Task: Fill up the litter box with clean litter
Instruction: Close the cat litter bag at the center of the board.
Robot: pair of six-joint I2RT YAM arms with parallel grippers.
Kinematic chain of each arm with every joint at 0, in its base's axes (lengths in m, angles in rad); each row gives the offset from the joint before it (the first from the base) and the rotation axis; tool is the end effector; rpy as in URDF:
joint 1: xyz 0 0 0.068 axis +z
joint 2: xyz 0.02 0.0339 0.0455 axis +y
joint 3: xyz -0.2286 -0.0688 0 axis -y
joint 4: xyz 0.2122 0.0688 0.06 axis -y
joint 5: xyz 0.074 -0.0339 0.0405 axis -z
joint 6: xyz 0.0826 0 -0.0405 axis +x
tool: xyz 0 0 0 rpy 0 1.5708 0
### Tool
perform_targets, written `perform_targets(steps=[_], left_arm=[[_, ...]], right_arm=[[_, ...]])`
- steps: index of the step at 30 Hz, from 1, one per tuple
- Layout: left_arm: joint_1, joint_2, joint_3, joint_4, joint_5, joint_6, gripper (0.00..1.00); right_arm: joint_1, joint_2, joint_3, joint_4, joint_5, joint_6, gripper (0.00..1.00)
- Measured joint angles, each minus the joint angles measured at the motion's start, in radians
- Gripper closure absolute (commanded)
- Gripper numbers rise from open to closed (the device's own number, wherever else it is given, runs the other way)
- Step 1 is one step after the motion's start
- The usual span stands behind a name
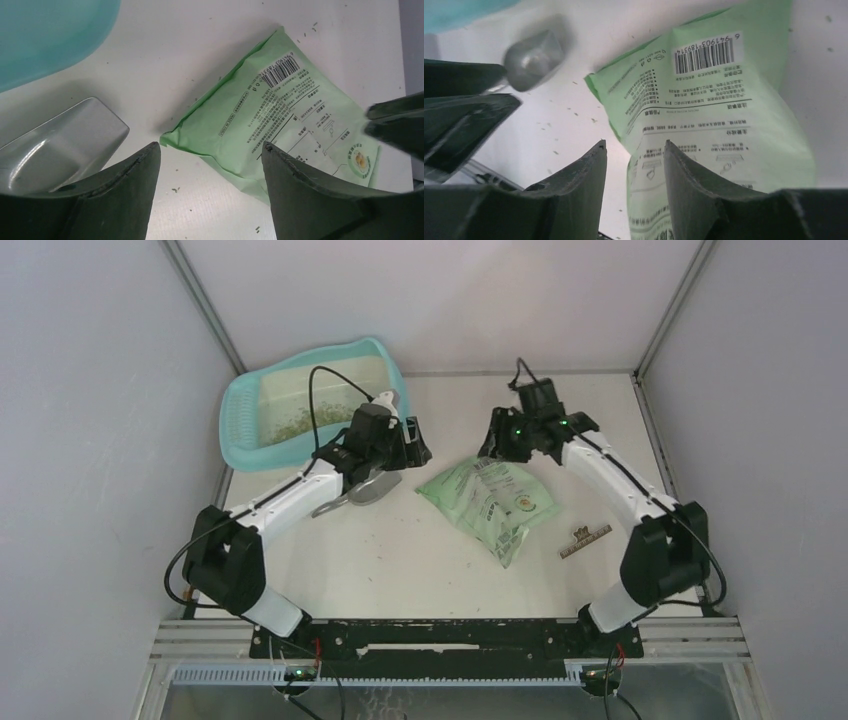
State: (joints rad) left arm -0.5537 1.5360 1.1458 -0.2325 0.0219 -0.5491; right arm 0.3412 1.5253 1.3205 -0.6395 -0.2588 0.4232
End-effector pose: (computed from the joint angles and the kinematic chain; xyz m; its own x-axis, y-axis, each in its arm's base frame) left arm 0.3038 -0.1900 0.2254 -0.7054 -0.1773 -0.6862 0.2024 0.8775 -0.4349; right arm 0.3056 0.1309 0.2425 -0.8409 0.1227 -0.5271 -0.1517 0.8815 0.4472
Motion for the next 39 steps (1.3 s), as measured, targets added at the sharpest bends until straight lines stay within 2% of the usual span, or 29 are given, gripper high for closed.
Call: perform_targets(steps=[4, 9, 11, 17, 20, 24, 25, 27, 31, 35, 39], left_arm=[[-0.001, 0.001, -0.016, 0.032, 0.004, -0.001, 0.23], [-0.003, 0.001, -0.097, 0.067, 0.01, -0.009, 0.24], [-0.003, -0.001, -0.126, 0.068, 0.011, -0.012, 0.24], [-0.007, -0.049, -0.18, 0.072, 0.01, -0.019, 0.24], [-0.011, -0.07, -0.183, 0.078, 0.008, -0.019, 0.25], [-0.014, -0.075, -0.182, 0.079, 0.008, -0.019, 0.25], [-0.016, -0.075, -0.181, 0.074, 0.008, -0.019, 0.25], [-0.018, -0.073, -0.178, 0.071, 0.007, -0.019, 0.25], [-0.024, -0.048, -0.146, 0.06, 0.007, -0.019, 0.24], [-0.026, -0.046, -0.142, 0.058, -0.005, -0.019, 0.22], [-0.026, -0.057, -0.143, 0.039, -0.042, -0.019, 0.2]], right_arm=[[0.072, 0.107, 0.004, -0.004, 0.061, -0.048, 0.53], [0.153, 0.12, -0.177, 0.034, 0.114, -0.071, 0.54], [0.201, 0.09, -0.291, 0.056, 0.149, -0.069, 0.55], [0.262, -0.017, -0.451, 0.1, 0.184, -0.048, 0.54], [0.27, -0.078, -0.478, 0.083, 0.195, -0.039, 0.49], [0.272, -0.2, -0.467, 0.008, 0.203, -0.039, 0.48], [0.272, -0.234, -0.452, -0.017, 0.203, -0.039, 0.5], [0.273, -0.286, -0.393, -0.062, 0.204, -0.043, 0.62], [0.273, -0.291, -0.24, -0.085, 0.197, -0.06, 0.8], [0.276, -0.216, -0.172, -0.059, 0.156, -0.064, 0.88], [0.281, -0.068, -0.173, -0.031, 0.121, -0.065, 0.91]])
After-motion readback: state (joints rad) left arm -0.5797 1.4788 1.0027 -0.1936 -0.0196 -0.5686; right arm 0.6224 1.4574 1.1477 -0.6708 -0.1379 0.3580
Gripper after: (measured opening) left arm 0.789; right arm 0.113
